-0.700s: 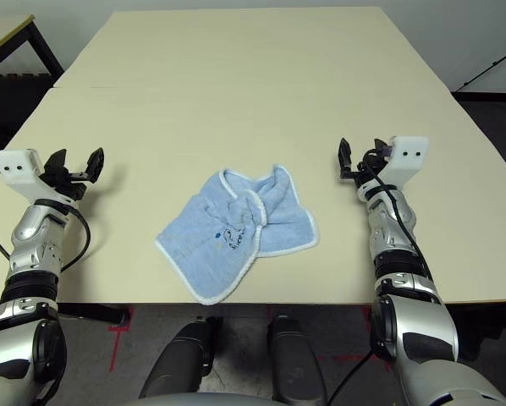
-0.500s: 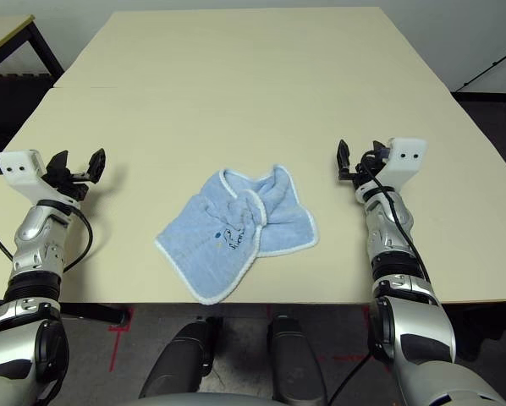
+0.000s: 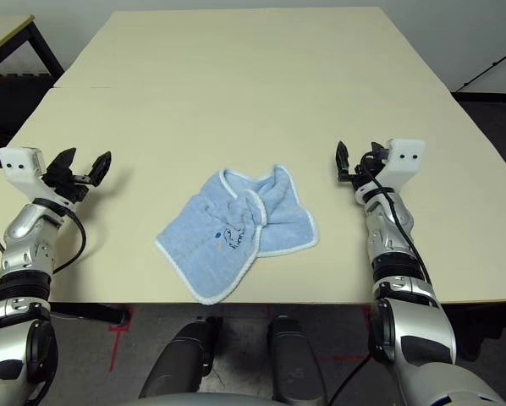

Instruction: Fold the towel and set it aside.

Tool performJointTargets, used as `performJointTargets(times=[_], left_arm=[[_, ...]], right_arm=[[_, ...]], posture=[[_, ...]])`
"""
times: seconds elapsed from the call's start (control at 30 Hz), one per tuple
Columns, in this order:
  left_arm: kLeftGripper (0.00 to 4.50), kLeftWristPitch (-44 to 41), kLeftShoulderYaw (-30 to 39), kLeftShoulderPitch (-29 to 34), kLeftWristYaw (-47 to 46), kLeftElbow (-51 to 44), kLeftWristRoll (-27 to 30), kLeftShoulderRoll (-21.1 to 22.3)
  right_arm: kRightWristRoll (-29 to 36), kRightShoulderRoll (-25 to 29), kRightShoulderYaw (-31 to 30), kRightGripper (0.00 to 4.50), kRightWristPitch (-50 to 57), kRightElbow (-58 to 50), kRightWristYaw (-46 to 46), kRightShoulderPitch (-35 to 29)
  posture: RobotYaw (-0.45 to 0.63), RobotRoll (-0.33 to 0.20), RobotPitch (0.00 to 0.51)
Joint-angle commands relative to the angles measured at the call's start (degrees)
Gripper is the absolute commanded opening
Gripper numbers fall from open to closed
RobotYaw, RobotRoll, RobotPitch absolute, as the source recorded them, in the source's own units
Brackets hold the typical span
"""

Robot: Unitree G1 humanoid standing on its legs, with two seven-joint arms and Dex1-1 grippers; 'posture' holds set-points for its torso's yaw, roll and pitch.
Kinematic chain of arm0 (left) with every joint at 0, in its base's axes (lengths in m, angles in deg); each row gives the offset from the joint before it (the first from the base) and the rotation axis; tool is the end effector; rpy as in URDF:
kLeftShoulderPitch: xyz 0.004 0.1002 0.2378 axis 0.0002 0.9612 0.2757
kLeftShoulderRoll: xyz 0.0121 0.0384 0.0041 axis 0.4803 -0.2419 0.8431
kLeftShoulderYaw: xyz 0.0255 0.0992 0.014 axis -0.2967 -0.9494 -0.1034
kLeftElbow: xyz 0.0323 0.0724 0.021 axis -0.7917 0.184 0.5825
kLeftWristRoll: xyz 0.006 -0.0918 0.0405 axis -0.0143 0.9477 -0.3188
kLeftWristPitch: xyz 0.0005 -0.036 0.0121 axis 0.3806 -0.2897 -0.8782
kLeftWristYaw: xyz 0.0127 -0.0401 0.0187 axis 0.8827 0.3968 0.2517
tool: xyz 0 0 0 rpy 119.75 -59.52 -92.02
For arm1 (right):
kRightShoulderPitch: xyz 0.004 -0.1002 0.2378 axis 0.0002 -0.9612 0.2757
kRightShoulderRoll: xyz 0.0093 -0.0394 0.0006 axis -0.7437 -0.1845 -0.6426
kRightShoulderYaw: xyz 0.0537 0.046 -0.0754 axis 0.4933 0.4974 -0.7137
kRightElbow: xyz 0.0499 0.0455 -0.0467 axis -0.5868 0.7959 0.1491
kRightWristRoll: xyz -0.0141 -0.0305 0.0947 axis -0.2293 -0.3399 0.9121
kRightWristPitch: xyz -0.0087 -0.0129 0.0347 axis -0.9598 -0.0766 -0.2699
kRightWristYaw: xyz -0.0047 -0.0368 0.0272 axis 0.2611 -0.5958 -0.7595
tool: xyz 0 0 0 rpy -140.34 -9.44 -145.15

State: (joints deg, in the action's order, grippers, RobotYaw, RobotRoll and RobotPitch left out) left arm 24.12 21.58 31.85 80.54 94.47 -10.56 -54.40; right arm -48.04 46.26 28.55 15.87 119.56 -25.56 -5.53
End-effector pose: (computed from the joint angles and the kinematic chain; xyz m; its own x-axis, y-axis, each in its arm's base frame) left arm 0.2758 0.3147 0.1264 0.9281 -0.3373 0.1574 0.3180 0.9383 0.1359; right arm 0.3025 -0.2596 0.0836 0.9818 0.1014 0.1604 -0.1094 0.9931 0.0416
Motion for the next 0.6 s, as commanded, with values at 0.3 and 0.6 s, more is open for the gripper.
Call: performJointTargets(times=[0.3, 0.6], left_arm=[[4.50, -5.4, -5.3, 1.7, 1.7, -6.7, -4.1, 1.4], [4.50, -7.1, -5.1, 2.6, 11.2, -9.8, 1.1, 1.6]], right_arm=[[1.0, 1.9, -1.4, 4.46, 4.9, -0.9, 8.3, 2.0], [1.8, 3.9, -2.8, 4.46, 7.1, -0.9, 18.9, 3.6]], posture=[[0.08, 0.000, 0.139], [0.07, 0.000, 0.142]])
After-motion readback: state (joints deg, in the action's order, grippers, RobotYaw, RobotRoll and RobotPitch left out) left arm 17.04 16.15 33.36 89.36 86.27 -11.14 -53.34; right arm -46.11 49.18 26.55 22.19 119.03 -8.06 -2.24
